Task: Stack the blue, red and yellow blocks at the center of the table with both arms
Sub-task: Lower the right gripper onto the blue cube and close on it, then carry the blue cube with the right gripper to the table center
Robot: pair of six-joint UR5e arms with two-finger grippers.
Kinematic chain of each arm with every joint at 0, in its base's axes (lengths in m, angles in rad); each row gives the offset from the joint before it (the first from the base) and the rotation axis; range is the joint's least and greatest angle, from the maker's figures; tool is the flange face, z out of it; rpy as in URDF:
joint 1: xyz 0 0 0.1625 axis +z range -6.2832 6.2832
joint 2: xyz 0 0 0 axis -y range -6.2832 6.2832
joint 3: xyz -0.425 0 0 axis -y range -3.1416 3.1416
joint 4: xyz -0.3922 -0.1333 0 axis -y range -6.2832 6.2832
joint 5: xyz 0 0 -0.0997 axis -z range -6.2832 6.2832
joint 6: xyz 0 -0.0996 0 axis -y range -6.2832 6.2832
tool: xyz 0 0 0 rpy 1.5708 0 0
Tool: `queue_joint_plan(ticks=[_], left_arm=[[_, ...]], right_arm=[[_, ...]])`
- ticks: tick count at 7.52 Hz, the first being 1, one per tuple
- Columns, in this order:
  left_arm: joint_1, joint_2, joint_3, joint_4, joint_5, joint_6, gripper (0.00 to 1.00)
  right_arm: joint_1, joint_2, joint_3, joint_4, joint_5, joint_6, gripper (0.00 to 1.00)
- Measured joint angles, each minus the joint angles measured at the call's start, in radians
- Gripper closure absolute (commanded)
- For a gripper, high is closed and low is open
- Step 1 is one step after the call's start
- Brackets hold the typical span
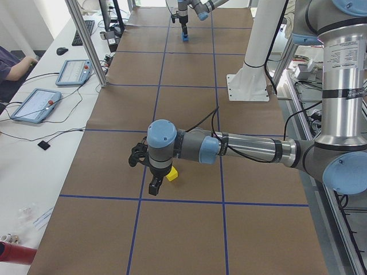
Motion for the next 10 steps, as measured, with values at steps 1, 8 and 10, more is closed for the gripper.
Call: queue_joint_plan(ticks=[1, 8, 10], left_arm=[[0.0, 0.0, 0.0, 0.0, 0.0, 0.0, 0.0], [0.0, 0.0, -0.018, 0.001, -0.001, -0.003, 0.0], [0.0, 0.001, -0.019, 0.002, 0.0, -0.003, 0.0]], right_arm=[[0.0, 0.005, -0.002, 0.0, 0.001, -0.001, 1.0], [-0.013, 0.401, 0.153, -0.589, 0.072, 0.008, 1.0], [-0.113, 0.647, 0.106, -0.767, 0.039, 0.129, 1.0]])
